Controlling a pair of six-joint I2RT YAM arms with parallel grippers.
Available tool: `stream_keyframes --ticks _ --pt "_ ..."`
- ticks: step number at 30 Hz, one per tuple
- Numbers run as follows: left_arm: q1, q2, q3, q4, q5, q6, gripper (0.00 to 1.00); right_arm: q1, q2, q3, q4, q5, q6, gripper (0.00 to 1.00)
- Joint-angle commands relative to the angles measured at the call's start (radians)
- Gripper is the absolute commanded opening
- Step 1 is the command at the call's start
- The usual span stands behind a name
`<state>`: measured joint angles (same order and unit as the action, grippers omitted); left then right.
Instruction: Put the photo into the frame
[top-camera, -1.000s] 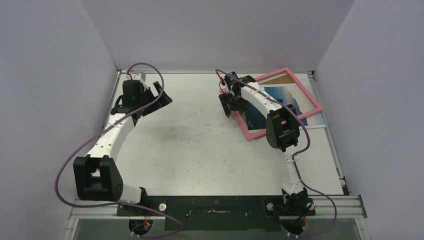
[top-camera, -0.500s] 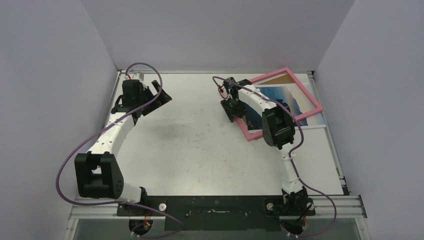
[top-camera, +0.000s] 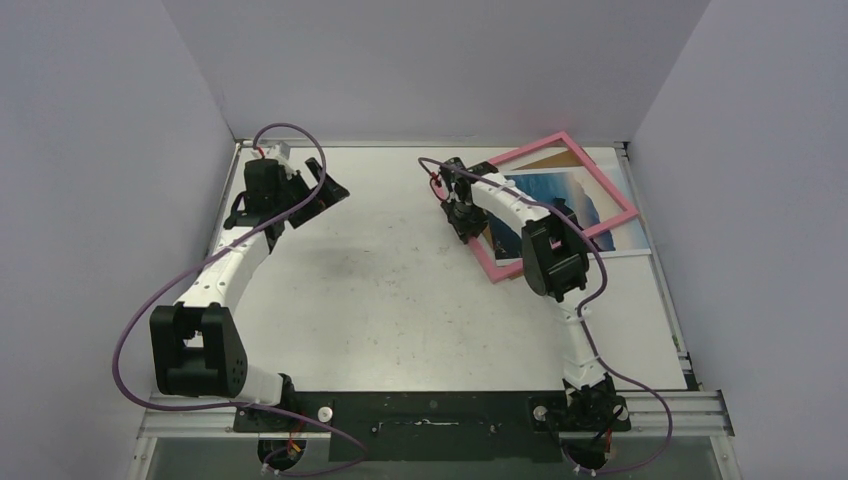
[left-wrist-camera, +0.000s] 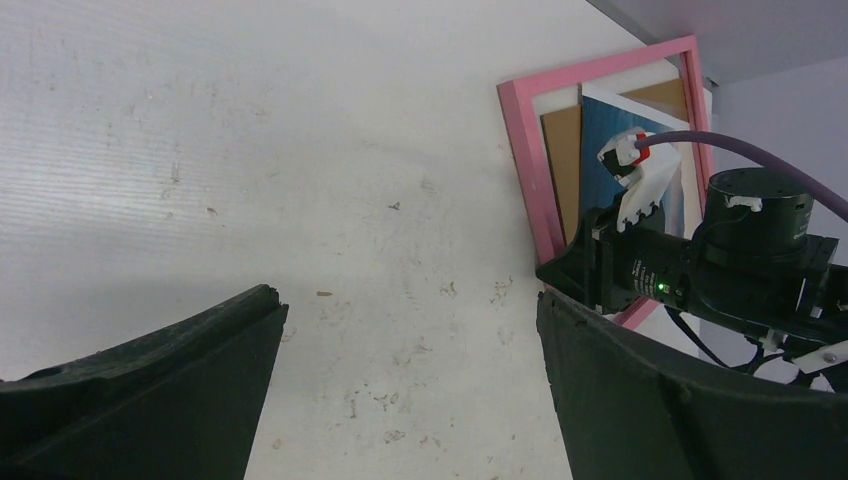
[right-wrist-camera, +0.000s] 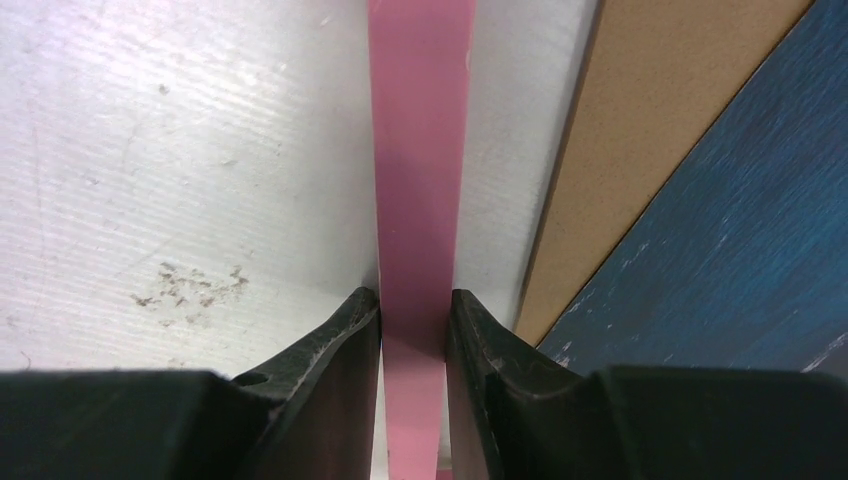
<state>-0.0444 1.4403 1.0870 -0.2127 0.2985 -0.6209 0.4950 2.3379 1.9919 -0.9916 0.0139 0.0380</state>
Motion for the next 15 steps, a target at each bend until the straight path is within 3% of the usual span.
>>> stream_keyframes --ticks 1,15 --pt "-0.002 -0.01 -0.011 0.094 0.036 -0.042 0.97 0.04 -0.166 -0.024 0.074 0.152 -0.031 0.0" --pt "-0.011 -0.098 -0.1 0.087 0.022 -0.081 0.97 0.119 -0.394 -0.02 0.137 0.083 0.077 0.0"
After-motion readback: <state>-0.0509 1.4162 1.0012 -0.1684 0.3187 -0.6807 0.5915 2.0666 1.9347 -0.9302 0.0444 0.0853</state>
